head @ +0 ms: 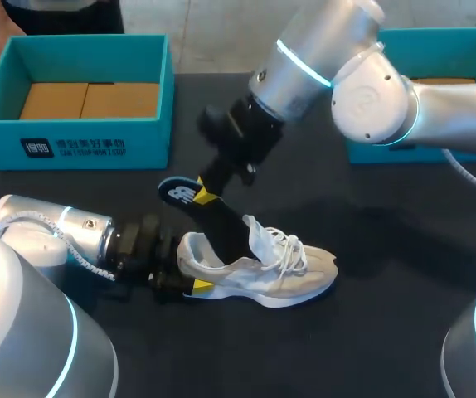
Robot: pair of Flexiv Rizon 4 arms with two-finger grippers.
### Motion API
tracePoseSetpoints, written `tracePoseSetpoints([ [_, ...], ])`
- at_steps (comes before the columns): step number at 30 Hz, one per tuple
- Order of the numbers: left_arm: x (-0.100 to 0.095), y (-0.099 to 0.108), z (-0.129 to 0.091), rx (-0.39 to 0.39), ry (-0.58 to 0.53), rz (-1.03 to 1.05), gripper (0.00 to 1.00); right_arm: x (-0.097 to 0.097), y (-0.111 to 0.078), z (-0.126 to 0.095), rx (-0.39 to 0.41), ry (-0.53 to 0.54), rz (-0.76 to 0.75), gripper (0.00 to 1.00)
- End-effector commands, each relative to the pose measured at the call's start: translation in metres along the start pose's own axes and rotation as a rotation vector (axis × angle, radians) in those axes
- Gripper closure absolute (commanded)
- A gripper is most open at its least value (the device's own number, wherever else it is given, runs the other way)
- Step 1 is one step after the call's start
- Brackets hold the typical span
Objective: Take the shoe out of the shoebox, open the shoe tongue, remove and reinsert the insole, then place the shoe into the shoebox
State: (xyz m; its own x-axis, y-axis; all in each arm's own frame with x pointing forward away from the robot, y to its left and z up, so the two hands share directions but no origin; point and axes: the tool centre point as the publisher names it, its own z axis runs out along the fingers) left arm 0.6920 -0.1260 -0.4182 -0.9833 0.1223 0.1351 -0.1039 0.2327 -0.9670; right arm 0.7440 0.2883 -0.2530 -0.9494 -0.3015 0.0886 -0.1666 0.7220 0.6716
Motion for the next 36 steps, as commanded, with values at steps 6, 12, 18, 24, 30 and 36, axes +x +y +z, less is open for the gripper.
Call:
tracePoseSetpoints([
  [6, -0.002, 0.003, 0.0, -0.001, -0.001, -0.001, 1.0, 0.003, 0.007, -0.014, 0.007, -0.049, -0.004, 1.0],
  [12, -0.002, 0.003, 0.0, -0.001, -0.001, -0.001, 1.0, 0.003, 0.007, -0.014, 0.007, -0.049, -0.004, 1.0],
  [18, -0.002, 0.003, 0.0, -0.001, -0.001, -0.001, 1.0, 0.003, 0.007, -0.014, 0.007, -0.049, -0.004, 1.0],
  [24, -0.002, 0.003, 0.0, -0.001, -0.001, -0.001, 1.0, 0.014, 0.027, -0.045, -0.057, -0.123, -0.005, 1.0],
  [30, -0.002, 0.003, 0.0, -0.001, -0.001, -0.001, 1.0, 0.019, 0.044, -0.068, -0.143, -0.141, -0.032, 1.0],
  [36, -0.002, 0.003, 0.0, -0.001, -0.001, -0.001, 1.0, 0.016, 0.054, -0.084, -0.251, -0.141, -0.065, 1.0],
])
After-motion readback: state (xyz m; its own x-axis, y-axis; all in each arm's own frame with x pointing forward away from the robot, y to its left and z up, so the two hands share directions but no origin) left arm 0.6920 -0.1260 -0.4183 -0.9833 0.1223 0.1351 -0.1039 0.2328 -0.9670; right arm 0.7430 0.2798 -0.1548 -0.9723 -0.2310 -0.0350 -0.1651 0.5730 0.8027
